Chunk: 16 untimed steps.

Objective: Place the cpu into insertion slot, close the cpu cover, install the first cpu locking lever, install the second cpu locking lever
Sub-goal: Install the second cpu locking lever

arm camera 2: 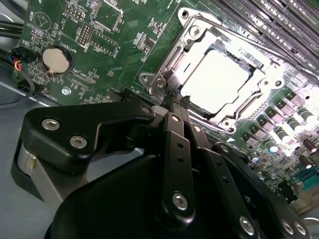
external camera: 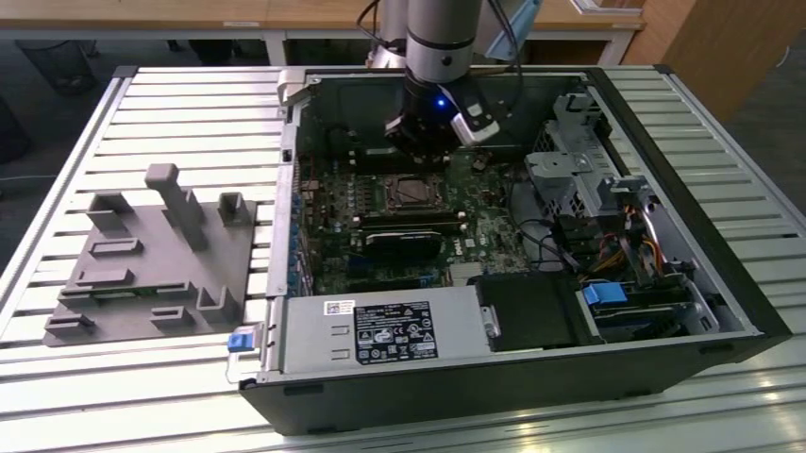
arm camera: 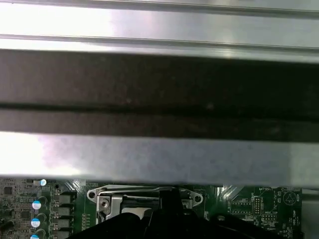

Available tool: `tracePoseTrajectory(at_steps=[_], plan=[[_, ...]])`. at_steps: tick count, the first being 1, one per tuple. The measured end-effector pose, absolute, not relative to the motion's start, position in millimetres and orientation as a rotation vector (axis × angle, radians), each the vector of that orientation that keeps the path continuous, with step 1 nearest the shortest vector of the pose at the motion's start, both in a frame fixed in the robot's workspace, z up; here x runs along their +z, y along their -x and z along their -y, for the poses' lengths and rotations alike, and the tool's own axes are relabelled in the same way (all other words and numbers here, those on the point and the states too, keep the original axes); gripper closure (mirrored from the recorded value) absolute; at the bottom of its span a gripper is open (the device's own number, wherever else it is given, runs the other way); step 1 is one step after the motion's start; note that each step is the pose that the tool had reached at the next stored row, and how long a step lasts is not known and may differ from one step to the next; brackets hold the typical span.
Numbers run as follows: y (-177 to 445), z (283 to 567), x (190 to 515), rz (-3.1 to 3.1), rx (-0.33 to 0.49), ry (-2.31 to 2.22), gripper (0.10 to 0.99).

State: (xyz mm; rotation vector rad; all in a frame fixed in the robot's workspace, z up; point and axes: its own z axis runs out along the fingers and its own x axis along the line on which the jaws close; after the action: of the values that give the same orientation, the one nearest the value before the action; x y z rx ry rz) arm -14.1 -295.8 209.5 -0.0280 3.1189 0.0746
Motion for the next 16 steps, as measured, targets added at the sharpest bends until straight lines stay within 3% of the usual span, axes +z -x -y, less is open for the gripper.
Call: tracePoseTrajectory(at_steps=[16], plan=[[13, 304, 223, -3.118, 0.1, 0.028, 0.98]])
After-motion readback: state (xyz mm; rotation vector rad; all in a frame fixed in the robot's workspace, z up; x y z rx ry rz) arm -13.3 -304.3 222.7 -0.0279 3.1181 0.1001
